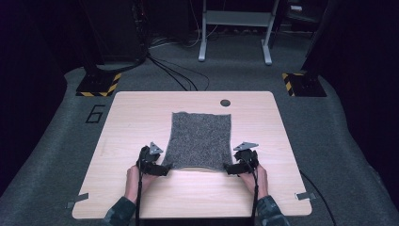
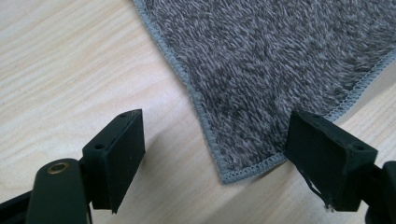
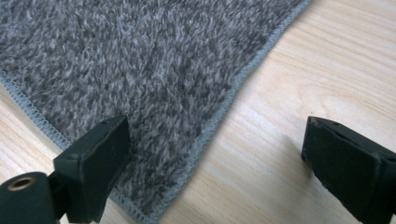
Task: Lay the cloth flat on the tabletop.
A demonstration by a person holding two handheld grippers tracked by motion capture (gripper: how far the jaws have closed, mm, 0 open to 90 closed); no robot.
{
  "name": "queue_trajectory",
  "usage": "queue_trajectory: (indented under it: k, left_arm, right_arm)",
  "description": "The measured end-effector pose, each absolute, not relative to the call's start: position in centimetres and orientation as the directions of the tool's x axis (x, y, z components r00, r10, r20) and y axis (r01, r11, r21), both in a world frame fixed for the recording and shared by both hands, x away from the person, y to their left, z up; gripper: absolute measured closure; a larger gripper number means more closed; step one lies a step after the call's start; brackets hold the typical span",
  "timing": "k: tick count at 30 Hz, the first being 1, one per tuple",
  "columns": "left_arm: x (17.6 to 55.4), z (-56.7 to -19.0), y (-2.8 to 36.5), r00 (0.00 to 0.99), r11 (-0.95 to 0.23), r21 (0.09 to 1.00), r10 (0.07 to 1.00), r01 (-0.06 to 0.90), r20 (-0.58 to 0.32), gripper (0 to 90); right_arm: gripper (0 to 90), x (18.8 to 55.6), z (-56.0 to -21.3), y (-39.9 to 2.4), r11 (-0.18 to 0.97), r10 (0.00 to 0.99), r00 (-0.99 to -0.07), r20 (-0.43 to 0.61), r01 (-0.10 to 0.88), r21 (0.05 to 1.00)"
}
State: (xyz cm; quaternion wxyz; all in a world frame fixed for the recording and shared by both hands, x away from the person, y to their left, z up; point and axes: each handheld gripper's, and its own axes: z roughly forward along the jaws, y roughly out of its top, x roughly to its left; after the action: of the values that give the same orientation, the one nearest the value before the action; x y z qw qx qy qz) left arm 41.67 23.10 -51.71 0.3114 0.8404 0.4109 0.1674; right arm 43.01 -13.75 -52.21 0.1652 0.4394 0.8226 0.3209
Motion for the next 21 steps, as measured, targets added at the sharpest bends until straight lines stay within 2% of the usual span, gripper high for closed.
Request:
queue_trajectory:
  k: [21]
  left_arm:
    - [38.1,-51.9,23.4,0.621,-0.464,0.673,0.784,0.576,0.009,19.3]
  right_arm:
    - [6.9,40.8,-52.5,-15.3,0.419,0.814,-0.581,0.001,0.587,0.693]
